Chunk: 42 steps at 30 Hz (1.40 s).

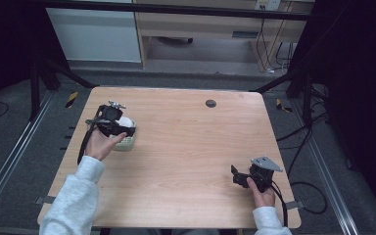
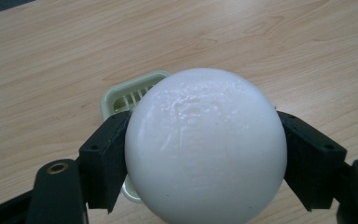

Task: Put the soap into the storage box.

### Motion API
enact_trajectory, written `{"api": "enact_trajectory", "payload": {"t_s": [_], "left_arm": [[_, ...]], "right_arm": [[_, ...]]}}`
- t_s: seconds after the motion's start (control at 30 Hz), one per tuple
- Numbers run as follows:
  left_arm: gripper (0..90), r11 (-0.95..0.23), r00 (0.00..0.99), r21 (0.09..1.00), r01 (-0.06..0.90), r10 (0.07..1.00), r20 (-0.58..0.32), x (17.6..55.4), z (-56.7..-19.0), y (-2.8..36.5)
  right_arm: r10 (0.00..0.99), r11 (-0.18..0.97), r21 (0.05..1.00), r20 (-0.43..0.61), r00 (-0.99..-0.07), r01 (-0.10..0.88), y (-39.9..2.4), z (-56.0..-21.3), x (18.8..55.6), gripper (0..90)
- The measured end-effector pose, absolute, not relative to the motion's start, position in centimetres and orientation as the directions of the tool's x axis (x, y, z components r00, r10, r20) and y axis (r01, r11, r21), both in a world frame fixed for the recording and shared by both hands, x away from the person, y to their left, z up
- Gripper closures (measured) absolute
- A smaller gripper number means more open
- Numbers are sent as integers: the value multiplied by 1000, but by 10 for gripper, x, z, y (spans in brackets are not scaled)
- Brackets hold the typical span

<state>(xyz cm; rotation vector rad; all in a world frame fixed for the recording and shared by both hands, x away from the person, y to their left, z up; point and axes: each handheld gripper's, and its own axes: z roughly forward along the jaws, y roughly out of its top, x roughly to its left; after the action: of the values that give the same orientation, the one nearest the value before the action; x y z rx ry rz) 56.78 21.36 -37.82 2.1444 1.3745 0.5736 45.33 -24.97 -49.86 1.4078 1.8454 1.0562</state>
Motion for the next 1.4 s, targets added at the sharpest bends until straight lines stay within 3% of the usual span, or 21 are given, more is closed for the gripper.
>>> {"api": "enact_trajectory", "payload": {"t_s": [1.4], "left_arm": [[243, -273, 295, 548, 791, 954, 49, 617, -425, 233]], "right_arm": [[962, 132, 856, 12, -275, 500, -249, -499, 453, 32]]}}
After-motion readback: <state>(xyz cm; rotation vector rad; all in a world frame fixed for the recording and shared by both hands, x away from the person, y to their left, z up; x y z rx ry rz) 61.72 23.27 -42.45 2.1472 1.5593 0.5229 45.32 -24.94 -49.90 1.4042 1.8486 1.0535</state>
